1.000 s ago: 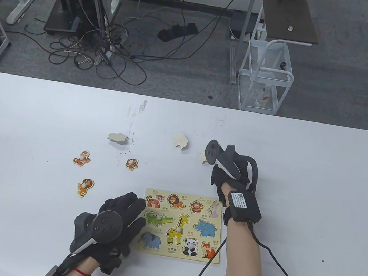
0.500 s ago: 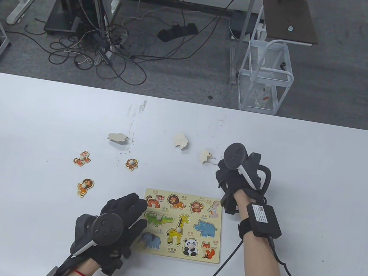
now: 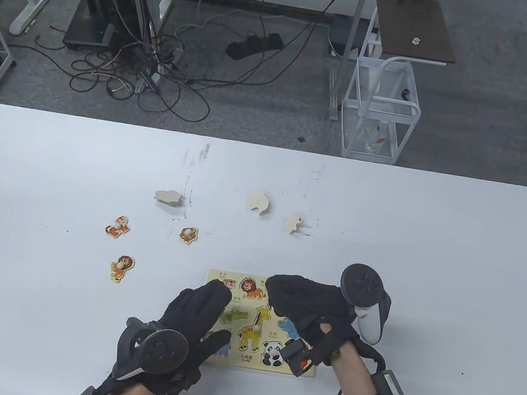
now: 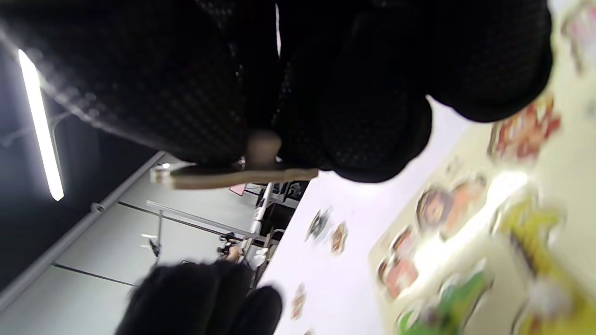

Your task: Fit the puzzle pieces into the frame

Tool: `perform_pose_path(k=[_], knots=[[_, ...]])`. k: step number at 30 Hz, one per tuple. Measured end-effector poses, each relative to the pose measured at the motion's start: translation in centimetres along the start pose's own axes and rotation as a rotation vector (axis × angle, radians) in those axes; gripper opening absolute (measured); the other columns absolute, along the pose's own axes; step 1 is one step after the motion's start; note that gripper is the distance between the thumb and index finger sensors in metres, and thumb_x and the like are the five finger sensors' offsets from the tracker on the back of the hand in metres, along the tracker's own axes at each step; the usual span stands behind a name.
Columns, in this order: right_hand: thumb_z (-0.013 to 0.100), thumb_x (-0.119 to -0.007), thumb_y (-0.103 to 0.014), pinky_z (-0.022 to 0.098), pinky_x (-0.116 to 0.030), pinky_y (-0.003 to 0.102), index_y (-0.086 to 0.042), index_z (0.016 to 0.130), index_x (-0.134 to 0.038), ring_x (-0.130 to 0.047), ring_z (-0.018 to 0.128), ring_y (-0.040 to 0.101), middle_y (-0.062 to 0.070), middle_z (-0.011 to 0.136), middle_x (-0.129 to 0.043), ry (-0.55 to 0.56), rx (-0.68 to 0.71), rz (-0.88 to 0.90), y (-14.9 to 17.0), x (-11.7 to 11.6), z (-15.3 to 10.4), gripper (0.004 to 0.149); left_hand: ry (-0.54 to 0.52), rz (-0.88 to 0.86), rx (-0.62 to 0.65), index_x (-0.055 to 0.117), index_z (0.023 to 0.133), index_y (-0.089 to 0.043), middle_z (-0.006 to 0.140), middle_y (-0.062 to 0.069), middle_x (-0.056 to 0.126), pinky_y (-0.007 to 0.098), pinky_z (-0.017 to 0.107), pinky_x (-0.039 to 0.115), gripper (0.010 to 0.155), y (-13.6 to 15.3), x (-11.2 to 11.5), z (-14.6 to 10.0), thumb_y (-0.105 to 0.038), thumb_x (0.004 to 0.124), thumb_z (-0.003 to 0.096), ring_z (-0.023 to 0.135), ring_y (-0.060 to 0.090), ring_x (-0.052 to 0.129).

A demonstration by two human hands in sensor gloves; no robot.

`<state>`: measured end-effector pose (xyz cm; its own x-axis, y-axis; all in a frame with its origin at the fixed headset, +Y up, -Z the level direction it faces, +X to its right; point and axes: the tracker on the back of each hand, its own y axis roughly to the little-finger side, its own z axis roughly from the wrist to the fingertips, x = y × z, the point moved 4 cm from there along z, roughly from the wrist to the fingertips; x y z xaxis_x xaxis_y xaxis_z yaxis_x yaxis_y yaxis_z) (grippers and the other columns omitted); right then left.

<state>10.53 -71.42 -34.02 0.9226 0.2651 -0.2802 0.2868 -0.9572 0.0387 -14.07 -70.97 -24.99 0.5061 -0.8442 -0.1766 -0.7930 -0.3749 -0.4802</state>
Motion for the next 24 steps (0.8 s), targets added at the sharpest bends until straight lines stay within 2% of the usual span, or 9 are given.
perform_pose_path(k=[3,9,17,20,24], knots=[[0.032,-0.1,-0.036,0.037,-0.086,0.054,-0.015,0.071,-0.098,-0.107,0.037,0.03,0.011,0.068,-0.101,-0.003,-0.02,0.095,0.8,-1.6,-1.2,0.045,-0.052,0.001,0.038,0.058,0.106,-0.032,0.111,0.001,0.071,0.044,0.076,0.071,0.076,-0.8,-0.5,-0.1,-0.055,0.086,0.0388,0.092,0.022,0.094],[0.031,-0.1,-0.036,0.035,-0.087,0.053,-0.014,0.071,-0.098,-0.107,0.036,0.029,0.012,0.067,-0.101,-0.006,-0.043,0.212,2.6,-3.9,-1.8,0.045,-0.042,0.003,0.071,0.074,0.098,-0.033,0.098,-0.001,0.089,0.041,0.07,0.08,0.063,-1.7,0.1,-0.3,-0.049,0.089,0.0383,0.079,0.016,0.106],[0.032,-0.099,-0.037,0.035,-0.087,0.053,-0.015,0.071,-0.098,-0.108,0.037,0.029,0.011,0.068,-0.101,0.0,-0.058,0.249,3.3,-3.9,-2.1,0.045,-0.071,0.007,0.059,0.072,0.099,-0.03,0.096,0.0,0.09,0.04,0.067,0.083,0.066,-2.3,0.2,-0.2,-0.05,0.089,0.0378,0.074,0.015,0.109],[0.032,-0.1,-0.037,0.035,-0.087,0.053,-0.015,0.071,-0.098,-0.108,0.037,0.029,0.011,0.068,-0.101,-0.012,-0.079,0.267,3.8,-4.2,-2.2,0.046,-0.082,0.013,0.053,0.074,0.098,-0.03,0.094,0.0,0.092,0.04,0.066,0.084,0.065,-2.5,0.2,-0.2,-0.05,0.088,0.038,0.072,0.014,0.109],[0.032,-0.1,-0.037,0.035,-0.088,0.053,-0.015,0.071,-0.097,-0.109,0.037,0.029,0.011,0.067,-0.102,-0.022,-0.116,0.282,4.7,-4.9,-2.5,0.045,-0.091,-0.029,0.021,0.083,0.091,-0.031,0.086,0.0,0.098,0.04,0.063,0.086,0.055,-2.1,0.1,-0.1,-0.048,0.089,0.0386,0.066,0.014,0.112]])
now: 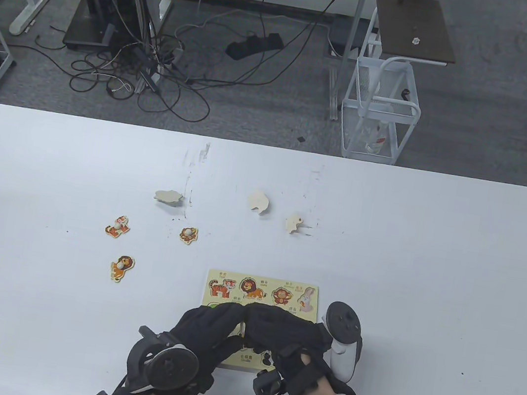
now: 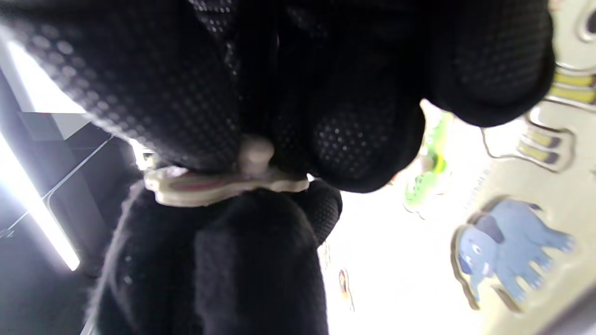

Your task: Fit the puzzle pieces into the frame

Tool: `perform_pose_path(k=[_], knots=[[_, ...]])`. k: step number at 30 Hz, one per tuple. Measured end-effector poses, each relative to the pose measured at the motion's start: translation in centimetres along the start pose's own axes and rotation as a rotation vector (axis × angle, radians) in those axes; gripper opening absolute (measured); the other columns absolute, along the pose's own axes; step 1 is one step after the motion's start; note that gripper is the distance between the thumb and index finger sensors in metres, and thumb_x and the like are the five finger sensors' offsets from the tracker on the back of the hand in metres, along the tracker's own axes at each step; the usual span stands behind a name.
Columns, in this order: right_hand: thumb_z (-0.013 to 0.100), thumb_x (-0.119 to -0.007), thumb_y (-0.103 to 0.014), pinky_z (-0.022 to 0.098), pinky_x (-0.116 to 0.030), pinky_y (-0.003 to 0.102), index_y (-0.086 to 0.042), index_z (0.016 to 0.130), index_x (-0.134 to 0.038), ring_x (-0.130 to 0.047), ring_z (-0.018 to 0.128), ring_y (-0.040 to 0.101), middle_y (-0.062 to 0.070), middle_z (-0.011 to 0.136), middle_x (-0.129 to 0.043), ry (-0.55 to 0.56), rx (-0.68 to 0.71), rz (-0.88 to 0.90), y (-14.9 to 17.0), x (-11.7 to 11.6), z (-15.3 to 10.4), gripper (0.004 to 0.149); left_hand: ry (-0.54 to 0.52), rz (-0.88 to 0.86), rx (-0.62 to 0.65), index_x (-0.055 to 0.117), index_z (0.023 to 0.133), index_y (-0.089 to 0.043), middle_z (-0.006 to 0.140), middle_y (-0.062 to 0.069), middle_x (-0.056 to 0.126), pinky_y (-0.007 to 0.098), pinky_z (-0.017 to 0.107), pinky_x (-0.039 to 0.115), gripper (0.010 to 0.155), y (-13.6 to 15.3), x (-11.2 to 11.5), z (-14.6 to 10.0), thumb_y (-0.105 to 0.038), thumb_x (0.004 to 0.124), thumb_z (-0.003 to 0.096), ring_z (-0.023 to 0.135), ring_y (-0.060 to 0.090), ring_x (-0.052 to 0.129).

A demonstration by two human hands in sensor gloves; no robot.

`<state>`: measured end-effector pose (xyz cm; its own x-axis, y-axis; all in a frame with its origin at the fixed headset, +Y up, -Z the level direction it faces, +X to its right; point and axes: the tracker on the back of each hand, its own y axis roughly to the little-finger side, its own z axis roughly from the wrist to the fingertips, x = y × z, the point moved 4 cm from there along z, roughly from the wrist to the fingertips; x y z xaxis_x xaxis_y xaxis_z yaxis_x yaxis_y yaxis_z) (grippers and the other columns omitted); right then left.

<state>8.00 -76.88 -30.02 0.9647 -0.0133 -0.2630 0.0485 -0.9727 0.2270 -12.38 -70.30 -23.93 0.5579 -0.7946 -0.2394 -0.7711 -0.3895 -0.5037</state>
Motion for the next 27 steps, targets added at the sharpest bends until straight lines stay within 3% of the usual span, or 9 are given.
perform_pose_path(k=[13,16,19,22,27], knots=[[0.032,-0.1,-0.037,0.032,-0.089,0.052,-0.013,0.069,-0.098,-0.112,0.034,0.028,0.011,0.063,-0.104,0.024,0.015,-0.035,-0.3,0.1,-0.5,0.044,0.033,-0.054,0.011,0.085,0.09,-0.032,0.083,0.002,0.101,0.041,0.062,0.087,0.053,0.4,0.0,0.3,-0.044,0.091,0.0384,0.061,0.013,0.113],[0.034,-0.098,-0.036,0.035,-0.085,0.055,-0.012,0.071,-0.097,-0.108,0.038,0.032,0.013,0.067,-0.101,0.014,0.081,-0.108,-1.6,0.2,-0.9,0.044,0.08,-0.198,-0.042,0.085,0.091,-0.028,0.083,0.003,0.101,0.043,0.061,0.086,0.054,1.7,0.1,0.6,-0.042,0.09,0.04,0.06,0.015,0.112],[0.034,-0.098,-0.034,0.037,-0.084,0.055,-0.013,0.071,-0.097,-0.107,0.04,0.033,0.013,0.068,-0.1,0.078,0.183,-0.267,-3.6,0.7,-1.7,0.043,0.221,-0.414,-0.133,0.085,0.092,-0.023,0.083,0.006,0.1,0.045,0.061,0.085,0.055,3.6,1.1,1.0,-0.043,0.088,0.0413,0.061,0.018,0.111],[0.034,-0.098,-0.033,0.038,-0.083,0.055,-0.014,0.071,-0.097,-0.107,0.042,0.033,0.012,0.069,-0.1,0.116,0.274,-0.373,-4.9,0.6,-2.4,0.042,0.292,-0.595,-0.207,0.084,0.093,-0.02,0.082,0.007,0.1,0.046,0.061,0.084,0.056,4.9,1.9,1.0,-0.043,0.087,0.0419,0.06,0.019,0.11],[0.032,-0.1,-0.034,0.042,-0.083,0.055,-0.019,0.074,-0.097,-0.106,0.047,0.032,0.009,0.074,-0.097,0.134,0.513,-0.655,-7.4,-0.9,-4.1,0.044,0.467,-0.892,-0.274,0.083,0.094,-0.019,0.082,0.008,0.099,0.047,0.06,0.083,0.056,5.8,3.7,0.8,-0.044,0.085,0.0434,0.06,0.019,0.11]])
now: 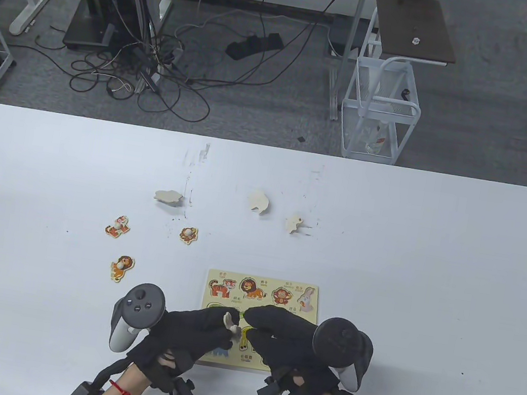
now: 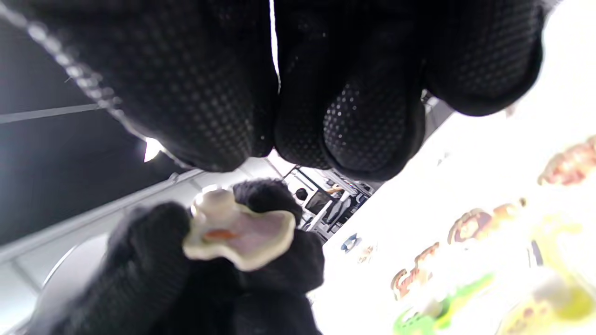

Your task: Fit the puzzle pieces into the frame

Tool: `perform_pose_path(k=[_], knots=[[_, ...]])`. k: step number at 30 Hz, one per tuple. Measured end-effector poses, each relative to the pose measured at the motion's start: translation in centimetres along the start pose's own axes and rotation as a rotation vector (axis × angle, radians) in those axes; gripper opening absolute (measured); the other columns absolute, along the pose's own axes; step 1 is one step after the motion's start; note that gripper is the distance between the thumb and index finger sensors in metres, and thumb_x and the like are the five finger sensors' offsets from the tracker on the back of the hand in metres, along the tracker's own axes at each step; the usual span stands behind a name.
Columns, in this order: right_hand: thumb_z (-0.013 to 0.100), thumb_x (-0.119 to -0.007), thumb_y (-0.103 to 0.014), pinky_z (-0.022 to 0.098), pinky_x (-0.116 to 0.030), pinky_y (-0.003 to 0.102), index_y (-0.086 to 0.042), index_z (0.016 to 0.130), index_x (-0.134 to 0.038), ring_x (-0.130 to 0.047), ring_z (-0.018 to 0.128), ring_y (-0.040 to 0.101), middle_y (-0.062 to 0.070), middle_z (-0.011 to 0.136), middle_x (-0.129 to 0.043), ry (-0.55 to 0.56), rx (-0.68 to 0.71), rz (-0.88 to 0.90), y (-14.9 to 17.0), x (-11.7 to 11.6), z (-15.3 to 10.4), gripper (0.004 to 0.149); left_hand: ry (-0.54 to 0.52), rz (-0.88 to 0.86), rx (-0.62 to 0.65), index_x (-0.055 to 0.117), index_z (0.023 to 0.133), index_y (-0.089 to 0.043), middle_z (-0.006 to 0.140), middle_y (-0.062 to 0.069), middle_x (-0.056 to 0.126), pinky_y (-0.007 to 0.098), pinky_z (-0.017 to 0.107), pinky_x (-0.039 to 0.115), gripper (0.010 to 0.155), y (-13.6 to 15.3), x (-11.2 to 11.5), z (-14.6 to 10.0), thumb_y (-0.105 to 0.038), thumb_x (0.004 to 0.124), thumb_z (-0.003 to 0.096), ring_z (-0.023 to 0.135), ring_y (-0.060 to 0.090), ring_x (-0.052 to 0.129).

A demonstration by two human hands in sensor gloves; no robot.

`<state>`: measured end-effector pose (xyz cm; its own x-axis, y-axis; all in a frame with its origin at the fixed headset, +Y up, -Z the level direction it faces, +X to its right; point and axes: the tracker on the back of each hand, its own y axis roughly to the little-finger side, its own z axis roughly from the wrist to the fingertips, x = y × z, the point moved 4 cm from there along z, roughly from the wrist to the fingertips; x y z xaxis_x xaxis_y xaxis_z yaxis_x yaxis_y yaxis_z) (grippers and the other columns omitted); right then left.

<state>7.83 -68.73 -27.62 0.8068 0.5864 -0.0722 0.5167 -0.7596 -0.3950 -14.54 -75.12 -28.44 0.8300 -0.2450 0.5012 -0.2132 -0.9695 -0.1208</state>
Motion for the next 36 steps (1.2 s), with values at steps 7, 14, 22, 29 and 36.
perform_pose_path(k=[7,14,22,29,36], knots=[[0.031,-0.102,-0.036,0.044,-0.083,0.055,-0.022,0.077,-0.096,-0.105,0.049,0.032,0.008,0.077,-0.096,-0.041,0.172,-0.144,-2.8,-0.9,-0.8,0.049,0.19,-0.159,-0.027,0.082,0.093,-0.017,0.08,0.008,0.099,0.047,0.06,0.083,0.057,0.7,1.5,0.4,-0.047,0.082,0.0451,0.059,0.019,0.109],[0.031,-0.102,-0.036,0.043,-0.082,0.057,-0.018,0.073,-0.099,-0.104,0.045,0.033,0.008,0.073,-0.098,-0.06,0.213,-0.142,-3.3,-1.1,-1.1,0.046,0.273,-0.23,-0.053,0.082,0.093,-0.015,0.078,0.009,0.099,0.047,0.06,0.083,0.057,1.4,2.4,0.6,-0.047,0.079,0.046,0.056,0.019,0.108],[0.027,-0.106,-0.035,0.041,-0.082,0.058,-0.013,0.069,-0.102,-0.102,0.038,0.033,0.012,0.066,-0.1,-0.043,0.259,-0.116,-3.6,-1.4,-1.3,0.048,0.31,-0.222,-0.061,0.081,0.094,-0.014,0.079,0.009,0.099,0.048,0.06,0.082,0.056,1.3,3.0,0.7,-0.043,0.076,0.0468,0.057,0.018,0.108],[0.027,-0.106,-0.035,0.041,-0.083,0.057,-0.012,0.068,-0.102,-0.102,0.037,0.032,0.011,0.065,-0.1,-0.01,0.241,-0.123,-3.6,-0.9,-0.9,0.048,0.226,-0.169,-0.044,0.079,0.095,-0.016,0.083,0.008,0.097,0.047,0.061,0.082,0.058,1.0,2.2,0.4,-0.048,0.076,0.0478,0.06,0.018,0.108],[0.027,-0.105,-0.036,0.041,-0.083,0.057,-0.013,0.069,-0.102,-0.102,0.038,0.032,0.011,0.065,-0.099,0.017,0.195,-0.229,-2.5,0.7,0.0,0.048,-0.09,0.194,-0.011,0.078,0.098,-0.019,0.091,0.011,0.092,0.049,0.065,0.076,0.062,-0.6,-1.9,-1.2,-0.054,0.075,0.0467,0.07,0.026,0.105]])
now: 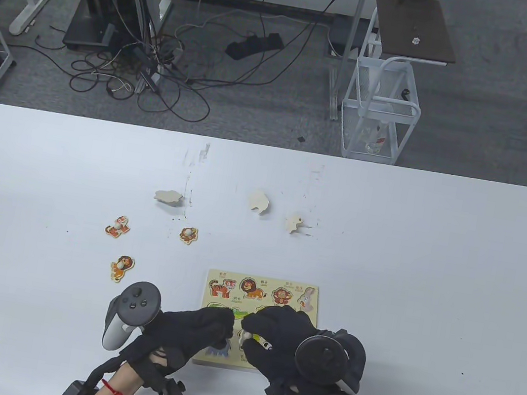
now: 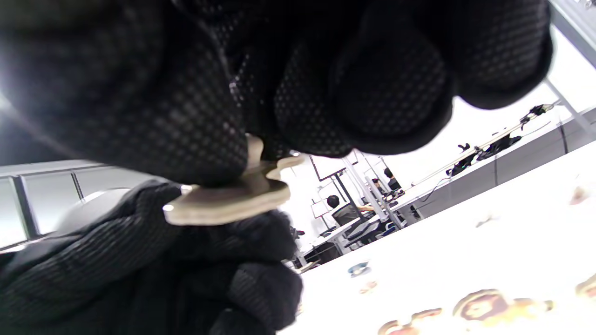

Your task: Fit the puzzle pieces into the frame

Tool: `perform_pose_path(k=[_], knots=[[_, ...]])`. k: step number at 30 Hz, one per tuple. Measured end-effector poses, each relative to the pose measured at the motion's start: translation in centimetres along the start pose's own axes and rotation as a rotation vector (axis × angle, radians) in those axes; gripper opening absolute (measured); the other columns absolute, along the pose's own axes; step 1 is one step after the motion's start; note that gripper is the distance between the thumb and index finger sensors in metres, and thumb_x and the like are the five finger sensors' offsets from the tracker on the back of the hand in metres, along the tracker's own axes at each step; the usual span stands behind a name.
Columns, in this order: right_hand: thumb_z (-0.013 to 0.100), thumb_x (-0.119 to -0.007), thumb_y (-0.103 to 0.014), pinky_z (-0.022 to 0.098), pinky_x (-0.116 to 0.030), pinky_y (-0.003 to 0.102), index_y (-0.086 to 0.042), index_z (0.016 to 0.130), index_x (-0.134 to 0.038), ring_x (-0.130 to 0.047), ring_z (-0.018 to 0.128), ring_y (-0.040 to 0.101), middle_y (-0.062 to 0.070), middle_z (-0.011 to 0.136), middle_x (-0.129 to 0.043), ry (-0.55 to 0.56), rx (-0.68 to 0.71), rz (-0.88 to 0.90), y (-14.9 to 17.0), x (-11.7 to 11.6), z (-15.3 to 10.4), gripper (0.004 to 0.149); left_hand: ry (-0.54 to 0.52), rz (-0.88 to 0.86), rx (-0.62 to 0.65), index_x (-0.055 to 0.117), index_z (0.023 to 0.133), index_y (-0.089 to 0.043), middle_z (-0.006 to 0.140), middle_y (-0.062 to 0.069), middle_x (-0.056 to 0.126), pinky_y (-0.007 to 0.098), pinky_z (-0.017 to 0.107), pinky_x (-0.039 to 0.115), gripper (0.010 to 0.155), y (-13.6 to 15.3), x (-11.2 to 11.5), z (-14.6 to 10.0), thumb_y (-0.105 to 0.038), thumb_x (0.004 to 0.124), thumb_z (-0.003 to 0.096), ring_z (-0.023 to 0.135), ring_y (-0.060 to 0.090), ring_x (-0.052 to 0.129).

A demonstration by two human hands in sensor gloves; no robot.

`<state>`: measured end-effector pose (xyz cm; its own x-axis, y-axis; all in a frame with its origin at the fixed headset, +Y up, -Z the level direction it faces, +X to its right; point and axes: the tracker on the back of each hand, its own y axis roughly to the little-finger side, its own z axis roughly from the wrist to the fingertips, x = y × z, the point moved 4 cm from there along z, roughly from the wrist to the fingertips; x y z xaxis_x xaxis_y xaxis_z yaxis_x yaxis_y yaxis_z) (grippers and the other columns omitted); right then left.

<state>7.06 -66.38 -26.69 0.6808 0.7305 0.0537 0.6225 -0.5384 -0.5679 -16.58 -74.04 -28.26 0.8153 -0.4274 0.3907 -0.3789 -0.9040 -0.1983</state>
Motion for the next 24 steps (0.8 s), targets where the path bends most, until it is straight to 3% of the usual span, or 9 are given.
perform_pose_path(k=[3,9,14,18,24], knots=[[0.027,-0.105,-0.036,0.041,-0.083,0.057,-0.013,0.069,-0.102,-0.102,0.037,0.031,0.011,0.066,-0.1,-0.007,-0.021,-0.089,1.0,0.6,0.6,0.048,-0.127,0.179,0.0,0.073,0.101,-0.019,0.096,0.014,0.087,0.052,0.069,0.071,0.066,-0.4,-1.7,-0.8,-0.055,0.075,0.0462,0.078,0.031,0.099],[0.028,-0.105,-0.036,0.042,-0.082,0.057,-0.013,0.069,-0.101,-0.102,0.038,0.032,0.011,0.066,-0.099,-0.079,-0.06,-0.285,3.0,1.1,2.1,0.048,-0.246,0.425,-0.028,0.064,0.107,-0.025,0.11,0.014,0.068,0.056,0.075,0.054,0.07,-0.7,-2.9,-1.6,-0.058,0.075,0.0461,0.098,0.039,0.078],[0.028,-0.104,-0.035,0.042,-0.082,0.057,-0.013,0.069,-0.101,-0.102,0.038,0.031,0.011,0.066,-0.099,-0.114,-0.155,-0.4,5.2,1.2,3.5,0.047,-0.241,0.598,-0.073,0.057,0.11,-0.03,0.115,0.014,0.06,0.057,0.076,0.05,0.072,-0.4,-2.8,-1.5,-0.06,0.073,0.0461,0.104,0.04,0.069],[0.028,-0.104,-0.035,0.042,-0.082,0.057,-0.013,0.07,-0.101,-0.102,0.038,0.032,0.011,0.066,-0.099,-0.121,-0.205,-0.466,6.6,1.0,4.5,0.047,-0.211,0.614,-0.101,0.054,0.111,-0.031,0.118,0.014,0.052,0.06,0.077,0.044,0.074,0.0,-2.4,-1.4,-0.062,0.072,0.0459,0.108,0.043,0.058],[0.029,-0.104,-0.035,0.043,-0.083,0.056,-0.014,0.07,-0.101,-0.102,0.039,0.031,0.01,0.066,-0.099,-0.217,-0.259,-0.589,9.2,-1.0,5.6,0.047,-0.175,0.635,-0.119,0.056,0.11,-0.031,0.118,0.014,0.051,0.062,0.076,0.043,0.072,0.4,-1.8,-1.1,-0.061,0.071,0.046,0.109,0.044,0.055]])
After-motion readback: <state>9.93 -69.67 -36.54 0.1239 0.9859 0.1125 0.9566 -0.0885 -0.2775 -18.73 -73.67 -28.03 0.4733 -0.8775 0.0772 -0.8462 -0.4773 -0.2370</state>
